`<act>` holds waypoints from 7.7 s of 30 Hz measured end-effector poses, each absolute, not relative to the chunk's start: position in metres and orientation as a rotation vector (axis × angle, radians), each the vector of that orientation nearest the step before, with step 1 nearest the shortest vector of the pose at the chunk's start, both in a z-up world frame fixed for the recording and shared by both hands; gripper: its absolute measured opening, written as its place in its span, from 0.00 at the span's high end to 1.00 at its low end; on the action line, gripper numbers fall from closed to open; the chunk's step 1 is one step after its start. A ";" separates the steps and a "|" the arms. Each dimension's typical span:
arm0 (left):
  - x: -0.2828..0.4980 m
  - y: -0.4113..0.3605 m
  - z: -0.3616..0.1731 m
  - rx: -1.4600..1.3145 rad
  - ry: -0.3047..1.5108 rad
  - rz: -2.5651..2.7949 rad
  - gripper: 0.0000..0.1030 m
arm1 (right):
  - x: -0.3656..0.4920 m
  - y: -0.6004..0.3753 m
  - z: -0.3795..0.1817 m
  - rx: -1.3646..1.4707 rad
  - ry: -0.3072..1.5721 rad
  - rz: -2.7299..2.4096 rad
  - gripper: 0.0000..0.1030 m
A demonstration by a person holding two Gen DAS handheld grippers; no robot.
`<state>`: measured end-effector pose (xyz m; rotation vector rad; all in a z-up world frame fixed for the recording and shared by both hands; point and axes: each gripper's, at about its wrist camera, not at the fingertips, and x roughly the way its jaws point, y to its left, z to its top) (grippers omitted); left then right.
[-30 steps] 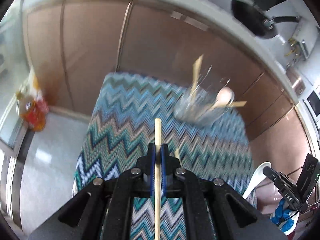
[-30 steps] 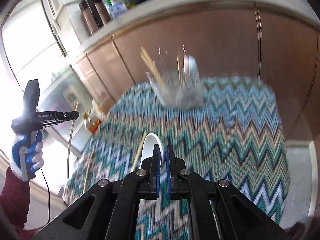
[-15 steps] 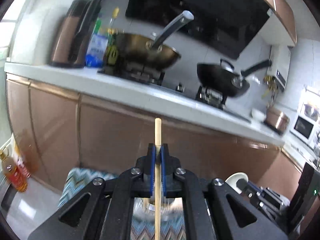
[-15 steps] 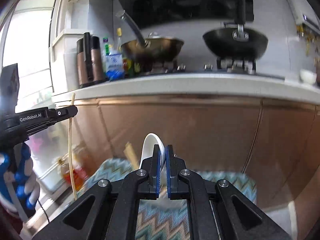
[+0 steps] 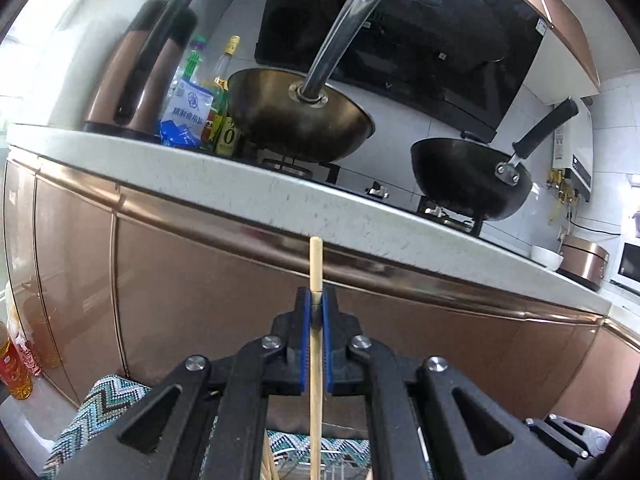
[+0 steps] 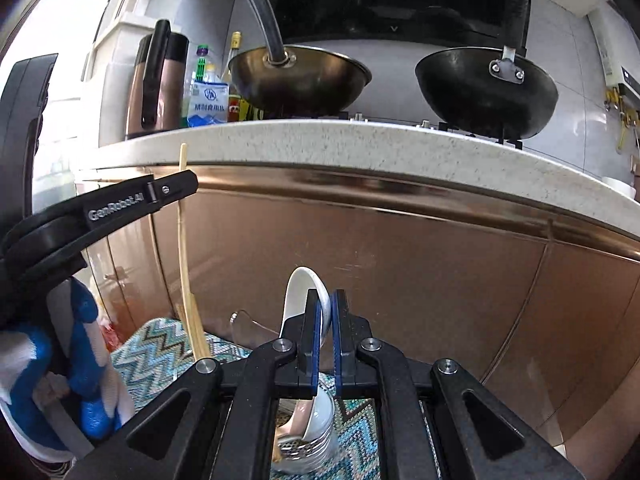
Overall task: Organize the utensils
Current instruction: 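Drop the chopstick into the wire holder with the left gripper while the right drops the spoon, then move both open grippers back toward the remaining chopsticks, then grasp a chopstick with the left gripper while the right grasps the last chopstick, then drop both chopsticks into the wire holder with both grippers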
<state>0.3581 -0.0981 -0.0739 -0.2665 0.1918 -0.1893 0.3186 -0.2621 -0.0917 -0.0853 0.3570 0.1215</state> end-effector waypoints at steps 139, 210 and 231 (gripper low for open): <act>0.201 0.116 -0.289 -0.307 1.412 -0.147 0.94 | 0.302 -0.134 -0.284 0.021 1.374 0.394 0.92; 0.334 -0.071 -0.031 -0.268 0.262 -0.205 0.96 | 0.321 -0.275 -0.026 0.201 0.413 0.357 0.95; 0.365 -0.086 -0.109 -0.248 0.231 -0.127 0.94 | 0.353 -0.261 -0.090 0.135 0.468 0.356 0.94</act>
